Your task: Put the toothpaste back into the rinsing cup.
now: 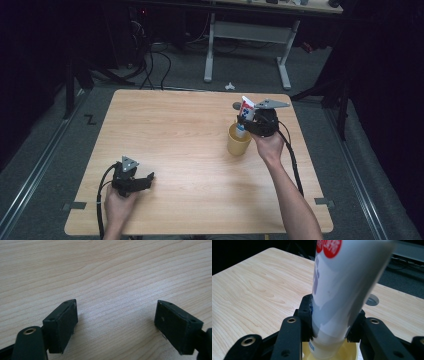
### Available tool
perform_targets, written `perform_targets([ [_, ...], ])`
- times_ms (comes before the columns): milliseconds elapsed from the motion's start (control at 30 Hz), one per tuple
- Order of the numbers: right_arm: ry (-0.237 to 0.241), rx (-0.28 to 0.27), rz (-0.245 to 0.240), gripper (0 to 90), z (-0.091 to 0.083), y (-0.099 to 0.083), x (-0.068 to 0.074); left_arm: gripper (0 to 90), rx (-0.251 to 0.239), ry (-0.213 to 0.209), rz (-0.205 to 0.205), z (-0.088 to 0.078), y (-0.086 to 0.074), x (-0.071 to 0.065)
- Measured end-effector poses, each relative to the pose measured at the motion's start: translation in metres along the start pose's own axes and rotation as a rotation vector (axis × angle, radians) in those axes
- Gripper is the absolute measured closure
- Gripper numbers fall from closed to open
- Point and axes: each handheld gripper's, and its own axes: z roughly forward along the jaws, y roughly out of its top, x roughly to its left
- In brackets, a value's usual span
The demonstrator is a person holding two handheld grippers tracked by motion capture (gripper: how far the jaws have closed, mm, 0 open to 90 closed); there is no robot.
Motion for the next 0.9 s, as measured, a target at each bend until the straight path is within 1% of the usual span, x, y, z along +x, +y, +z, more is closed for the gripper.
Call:
perform_targets([
  [267,-0.008,0.008,0.003,64.6,0.006,-0.002,0.001,19.3,0.000,0.000,0.000,0.000,0.000,0.000],
  [433,-0.020,0.015,-0.006,64.4,0.010,-0.005,0.001,19.3,0.000,0.000,0.000,0.000,0.000,0.000],
  [567,-0.026,0.024,-0.011,64.4,0.013,-0.008,0.002,19.3,0.000,0.000,0.000,0.000,0.000,0.000],
  [633,-0.033,0.039,-0.017,64.3,0.016,-0.010,0.002,19.3,0.000,0.000,0.000,0.000,0.000,0.000],
  [900,-0.034,0.050,-0.022,64.3,0.020,-0.011,0.003,19.4,0.000,-0.001,0.001,0.000,0.000,0.000],
])
